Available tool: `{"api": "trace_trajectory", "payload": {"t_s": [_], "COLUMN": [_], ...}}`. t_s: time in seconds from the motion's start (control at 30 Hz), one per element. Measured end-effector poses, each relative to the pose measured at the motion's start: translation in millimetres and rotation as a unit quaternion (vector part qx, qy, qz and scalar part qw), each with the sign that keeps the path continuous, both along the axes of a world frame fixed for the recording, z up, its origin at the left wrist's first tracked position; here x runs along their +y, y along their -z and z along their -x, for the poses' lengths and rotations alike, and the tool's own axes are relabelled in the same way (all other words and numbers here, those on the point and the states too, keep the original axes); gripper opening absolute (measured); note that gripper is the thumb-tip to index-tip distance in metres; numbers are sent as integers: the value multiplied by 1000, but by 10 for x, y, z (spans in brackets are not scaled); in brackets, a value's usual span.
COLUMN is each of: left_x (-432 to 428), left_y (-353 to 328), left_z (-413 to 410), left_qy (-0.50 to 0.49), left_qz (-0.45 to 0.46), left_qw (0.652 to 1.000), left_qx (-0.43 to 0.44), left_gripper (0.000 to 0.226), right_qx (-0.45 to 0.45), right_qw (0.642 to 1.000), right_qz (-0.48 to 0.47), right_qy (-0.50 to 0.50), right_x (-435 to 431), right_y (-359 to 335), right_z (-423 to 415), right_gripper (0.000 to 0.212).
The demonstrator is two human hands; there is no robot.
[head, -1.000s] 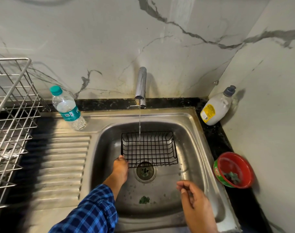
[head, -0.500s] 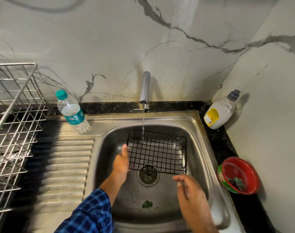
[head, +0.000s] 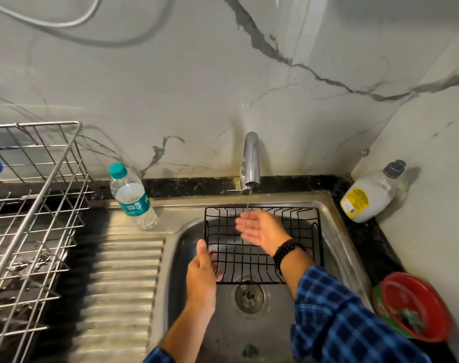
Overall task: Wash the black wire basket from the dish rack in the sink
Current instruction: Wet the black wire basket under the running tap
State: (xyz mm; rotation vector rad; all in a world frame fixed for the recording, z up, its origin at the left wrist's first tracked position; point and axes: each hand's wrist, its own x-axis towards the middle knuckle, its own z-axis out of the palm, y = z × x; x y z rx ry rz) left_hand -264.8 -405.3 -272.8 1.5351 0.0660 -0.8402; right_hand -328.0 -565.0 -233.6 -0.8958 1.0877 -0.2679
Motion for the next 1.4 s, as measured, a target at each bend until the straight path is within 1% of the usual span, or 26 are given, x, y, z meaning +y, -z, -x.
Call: {"api": "trace_trajectory", "payload": {"t_s": [0.1,0.17,0.2,0.23,0.3,0.37,0.47,0.53,0.6,0.63,0.7,0.73,0.77,0.83,0.9,0.97,1.0,1.03,1.1,1.17,1.2,1.27,1.3,1.33,1.37,1.4], "left_x": [22,16,12,12,3,-24,-57,-26,10,28,25,4,-33,-116,-149,-111,-81,-55,-60,-102,-125,-148,-152,-165,-189,-222], "left_y": [-18,-58,-63,-62,-34,-20,69,56,20,-4,-58,-80,-97,-163,-185,-159,-145,-114,-97,-139,-167,-185,-193,-206,-208,-228], "left_z": [-1,40,62,78,92,91,95,118,129,136,151,176,218,307,324,266,248,249,306,356,352,261,202,146,101,87], "left_qy": [26,40,46,54,81,75,10,-19,-32,-34,-28,-23,-19,-4,1,-21,-38,-51,-65,-73,-74,-84,-86,-86,-92,-100], "left_qz": [-3,-15,-27,-42,-55,-36,-25,-16,-10,-6,-4,-2,4,26,43,61,70,76,87,105,111,111,107,107,111,119], "left_qw": [999,997,996,994,992,995,1000,999,999,999,999,999,999,998,997,997,996,996,994,992,991,990,989,989,988,987], "left_qx": [-33,-60,-73,-81,-82,-54,12,27,12,0,-21,-29,-33,-49,-57,-39,-28,-15,1,-4,-13,-37,-48,-53,-52,-48], "left_gripper": [57,52,54,57,60,57,65,69,71,69,62,61,60,61,61,57,59,65,73,71,67,47,38,33,32,33], "right_qx": [90,103,93,67,-6,-31,2,17,47,89,214,226,190,89,35,20,23,36,75,150,205,320,348,351,343,344], "right_qw": [982,968,970,979,998,999,999,999,989,977,943,938,953,988,988,988,988,987,991,983,966,906,882,869,856,830], "right_qz": [96,86,61,33,-11,-11,-45,-42,1,53,193,229,220,121,37,-41,-77,-85,-31,71,138,271,316,346,377,416], "right_qy": [134,213,218,188,61,-17,-31,23,140,184,168,131,86,-43,-146,-146,-135,-128,-110,-80,-73,-54,-47,-55,-87,-140], "right_x": [72,168,220,286,406,420,272,94,-40,-69,-27,53,158,389,472,354,275,203,118,105,89,5,-27,-18,42,140], "right_y": [61,106,118,114,125,162,150,141,175,195,230,248,243,240,249,218,180,143,73,-2,-47,-49,-46,-54,-40,10], "right_z": [-47,-93,-121,-155,-225,-274,-165,50,292,397,487,454,377,156,21,55,122,189,295,337,382,497,530,527,479,399], "right_gripper": [19,20,19,18,13,12,19,17,18,19,16,14,13,16,19,25,32,36,38,38,37,34,29,27,33,46]}}
